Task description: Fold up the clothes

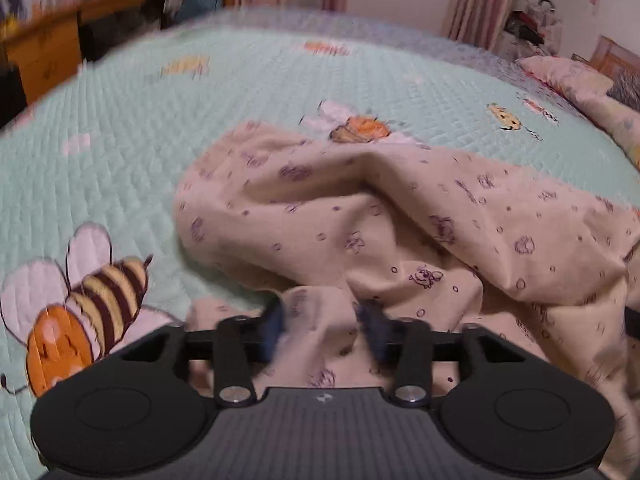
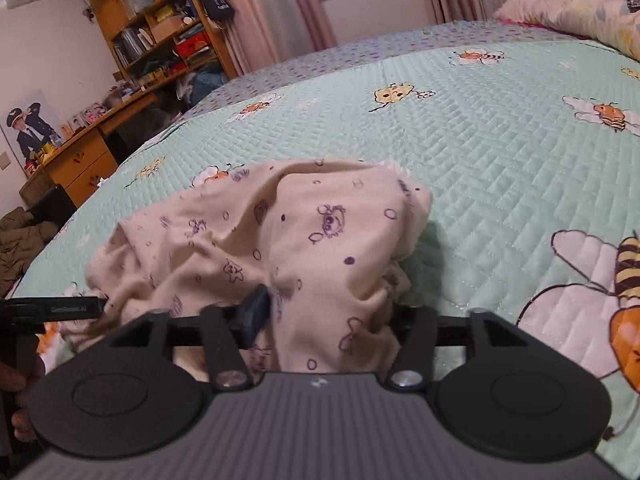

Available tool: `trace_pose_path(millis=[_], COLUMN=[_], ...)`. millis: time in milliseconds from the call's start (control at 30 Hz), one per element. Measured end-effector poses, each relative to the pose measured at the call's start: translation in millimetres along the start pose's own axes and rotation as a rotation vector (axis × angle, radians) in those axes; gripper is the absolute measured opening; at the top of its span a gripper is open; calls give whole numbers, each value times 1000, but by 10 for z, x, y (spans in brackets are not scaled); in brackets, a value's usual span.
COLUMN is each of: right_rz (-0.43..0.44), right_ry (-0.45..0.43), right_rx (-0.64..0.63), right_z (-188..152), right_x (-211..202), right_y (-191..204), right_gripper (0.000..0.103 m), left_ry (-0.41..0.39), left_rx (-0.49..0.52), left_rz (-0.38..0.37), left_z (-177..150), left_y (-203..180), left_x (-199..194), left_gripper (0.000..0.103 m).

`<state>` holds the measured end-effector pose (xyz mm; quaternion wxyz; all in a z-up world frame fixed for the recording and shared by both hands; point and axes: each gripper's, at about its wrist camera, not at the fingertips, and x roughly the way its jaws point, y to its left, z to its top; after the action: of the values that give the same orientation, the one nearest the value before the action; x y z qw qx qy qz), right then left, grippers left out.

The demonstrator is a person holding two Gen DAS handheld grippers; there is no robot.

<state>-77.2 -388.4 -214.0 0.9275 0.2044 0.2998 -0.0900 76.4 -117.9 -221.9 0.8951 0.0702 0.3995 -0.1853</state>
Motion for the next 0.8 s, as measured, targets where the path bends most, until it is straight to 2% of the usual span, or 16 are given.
trace_pose_path(millis=[33,67,100,133,167,200,233,300,400,533,600,633,667,700,733,800], right_rz=[-4,-9,-15,-8,2,22,39,44,66,49,35,29,21,14,3,-39], right_ry=[12,29,60,86,103,88,64,-58,-250,-416,-454,-457,-429,-401,-365,-241], right_rx=[-18,-37,-56,-53,-48,-34,-29,-74,-88,-157,-186,-199,-216,-233,-243,-213], right_z=[3,21,100,202,308,428,554,848,1189,1372,1319,1262,1166,1071,963,658], right_x=[37,72,92,91,75,8,-72,-365,-947,-1655,-1847,-1892,-1847,-1802,-1749,-1583], right_y=[11,30,69,96,117,123,133,176,213,325,328,313,284,254,214,61], right_gripper=[62,61,46,26,25,22,21,21,20,22,31,50,64,88,91,90], left_ry=[2,12,33,57,68,64,40,-30,-176,-320,-374,-358,-332,-285,-231,-122], left_rx=[22,40,42,39,28,17,2,-29,-67,-90,-90,-83,-76,-66,-55,-32], left_rz=[47,68,43,3,-33,-64,-94,-150,-218,-221,-204,-186,-168,-139,-106,-39], left_z=[24,72,156,248,365,486,589,772,927,1023,1038,995,945,813,651,329], left_y=[-69,-98,-113,-128,-146,-176,-209,-273,-329,-275,-248,-246,-249,-257,-266,-284], left_x=[33,80,120,157,165,151,90,-102,-659,-1435,-1769,-1819,-1843,-1769,-1662,-1448], left_gripper=[85,85,78,52,23,12,12,11,11,12,21,45,83,95,97,93])
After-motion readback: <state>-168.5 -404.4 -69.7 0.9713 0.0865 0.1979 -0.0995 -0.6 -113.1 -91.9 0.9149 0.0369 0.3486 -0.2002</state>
